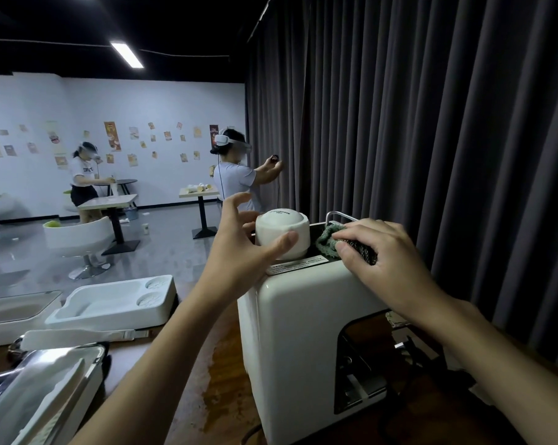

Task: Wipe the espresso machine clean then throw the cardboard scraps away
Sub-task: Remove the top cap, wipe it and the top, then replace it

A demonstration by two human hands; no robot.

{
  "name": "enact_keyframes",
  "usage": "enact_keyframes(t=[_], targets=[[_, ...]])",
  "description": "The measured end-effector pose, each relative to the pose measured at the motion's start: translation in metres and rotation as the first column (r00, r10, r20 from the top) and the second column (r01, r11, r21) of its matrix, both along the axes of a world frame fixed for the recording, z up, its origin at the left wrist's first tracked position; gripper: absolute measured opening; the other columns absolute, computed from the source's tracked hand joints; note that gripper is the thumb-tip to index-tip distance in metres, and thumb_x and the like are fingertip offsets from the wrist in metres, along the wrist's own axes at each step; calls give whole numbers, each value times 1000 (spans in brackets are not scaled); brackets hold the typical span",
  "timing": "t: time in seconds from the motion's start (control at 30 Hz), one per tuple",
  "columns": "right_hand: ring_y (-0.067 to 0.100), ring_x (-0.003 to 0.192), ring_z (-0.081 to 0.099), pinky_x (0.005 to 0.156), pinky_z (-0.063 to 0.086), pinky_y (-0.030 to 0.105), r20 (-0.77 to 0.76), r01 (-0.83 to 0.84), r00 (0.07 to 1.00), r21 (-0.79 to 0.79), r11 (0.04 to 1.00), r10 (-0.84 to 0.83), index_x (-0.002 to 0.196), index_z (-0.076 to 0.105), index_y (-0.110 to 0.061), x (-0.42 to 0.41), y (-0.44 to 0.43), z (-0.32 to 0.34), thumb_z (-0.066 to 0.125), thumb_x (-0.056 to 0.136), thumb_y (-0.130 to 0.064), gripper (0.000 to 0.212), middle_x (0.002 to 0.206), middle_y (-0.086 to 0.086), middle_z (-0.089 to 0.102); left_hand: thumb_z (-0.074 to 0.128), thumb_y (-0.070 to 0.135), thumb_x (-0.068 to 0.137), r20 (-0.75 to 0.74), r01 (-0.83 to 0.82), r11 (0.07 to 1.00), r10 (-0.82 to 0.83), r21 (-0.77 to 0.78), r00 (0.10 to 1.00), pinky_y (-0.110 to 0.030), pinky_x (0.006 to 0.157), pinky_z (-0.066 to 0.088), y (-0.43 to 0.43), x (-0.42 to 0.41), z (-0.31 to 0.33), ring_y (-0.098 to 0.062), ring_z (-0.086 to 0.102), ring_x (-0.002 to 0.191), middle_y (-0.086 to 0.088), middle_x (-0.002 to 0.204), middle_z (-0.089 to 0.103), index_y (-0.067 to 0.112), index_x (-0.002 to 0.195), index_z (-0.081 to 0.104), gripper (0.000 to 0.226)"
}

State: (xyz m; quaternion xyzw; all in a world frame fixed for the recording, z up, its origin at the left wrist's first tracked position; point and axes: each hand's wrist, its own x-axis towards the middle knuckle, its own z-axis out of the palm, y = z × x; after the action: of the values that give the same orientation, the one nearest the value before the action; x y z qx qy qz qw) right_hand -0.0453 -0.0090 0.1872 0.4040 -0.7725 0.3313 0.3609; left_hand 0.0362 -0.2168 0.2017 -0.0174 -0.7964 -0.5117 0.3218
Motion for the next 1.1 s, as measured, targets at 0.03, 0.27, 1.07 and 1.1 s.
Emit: enact_keyframes(t=[0.03, 0.27, 1.07, 1.1], targets=[[8, 101, 61, 95, 41, 41, -3, 2, 1000, -1, 1000, -2, 97, 73, -22, 0, 0, 0, 50, 89, -38, 29, 100, -13, 69, 83, 37, 70, 1, 14, 1000, -14, 15, 1000, -37, 91, 58, -1, 0, 0, -18, 64, 113, 2, 125, 59, 28, 144, 32, 90], [-3, 116, 44, 105, 27, 31, 46, 15, 999, 136, 991, -22, 117, 69, -28, 6, 7, 9, 41, 93, -47, 41, 125, -11, 61, 77, 42, 78, 64, 61, 997, -58, -43, 996, -34, 105, 45, -4, 10, 3, -14, 55, 125, 4, 139, 55, 34, 145, 29, 83], [9, 127, 49, 111, 37, 37, 317, -163, 944, 687, 708, -90, 127, 63, -30, -53, -13, 81, 62, 94, -28, 34, 136, -11, 57, 79, 66, 59, 198, 159, 974, -125, -162, 972, -48, 105, 47, -4, 9, -6, -16, 58, 121, 13, 134, 56, 64, 132, 29, 89], [12, 126, 49, 110, 38, 40, 304, -146, 948, 678, 720, -94, 126, 64, -33, -61, -19, 79, 62, 93, -29, 33, 133, -8, 59, 79, 66, 59, 198, 162, 973, -128, -165, 972, -47, 104, 47, -4, 9, -5, -15, 58, 121, 14, 133, 56, 65, 131, 29, 88]])
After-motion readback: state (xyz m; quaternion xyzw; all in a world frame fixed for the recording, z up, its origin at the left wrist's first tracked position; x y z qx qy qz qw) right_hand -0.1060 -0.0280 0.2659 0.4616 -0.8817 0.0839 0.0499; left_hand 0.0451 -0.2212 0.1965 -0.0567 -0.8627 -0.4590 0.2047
